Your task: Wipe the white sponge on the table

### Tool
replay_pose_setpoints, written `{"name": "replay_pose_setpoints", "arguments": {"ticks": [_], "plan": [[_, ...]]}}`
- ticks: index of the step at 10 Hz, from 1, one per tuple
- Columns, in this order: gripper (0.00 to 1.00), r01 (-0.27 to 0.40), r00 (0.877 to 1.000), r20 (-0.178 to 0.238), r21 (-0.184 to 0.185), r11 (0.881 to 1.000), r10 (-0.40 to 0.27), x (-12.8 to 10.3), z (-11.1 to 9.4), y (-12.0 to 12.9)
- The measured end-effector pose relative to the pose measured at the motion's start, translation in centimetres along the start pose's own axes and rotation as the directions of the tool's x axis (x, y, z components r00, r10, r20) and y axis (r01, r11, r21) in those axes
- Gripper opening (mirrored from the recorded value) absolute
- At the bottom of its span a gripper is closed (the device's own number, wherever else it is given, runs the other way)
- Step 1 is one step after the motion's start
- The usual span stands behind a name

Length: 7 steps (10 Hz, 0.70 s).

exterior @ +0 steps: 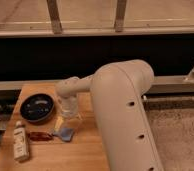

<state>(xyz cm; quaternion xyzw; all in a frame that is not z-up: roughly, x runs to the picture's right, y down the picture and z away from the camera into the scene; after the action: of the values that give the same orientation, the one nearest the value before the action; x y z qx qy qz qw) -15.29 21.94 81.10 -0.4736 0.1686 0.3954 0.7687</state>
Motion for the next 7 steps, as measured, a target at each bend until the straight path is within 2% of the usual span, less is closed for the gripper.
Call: {"name": "replay_pose_setpoints", "arguments": {"ticks": [7], "plan": [[0.80,-0.017,1.000,-0.009,-0.022,1.000,0.017,0.9,1.6,0.4]]}}
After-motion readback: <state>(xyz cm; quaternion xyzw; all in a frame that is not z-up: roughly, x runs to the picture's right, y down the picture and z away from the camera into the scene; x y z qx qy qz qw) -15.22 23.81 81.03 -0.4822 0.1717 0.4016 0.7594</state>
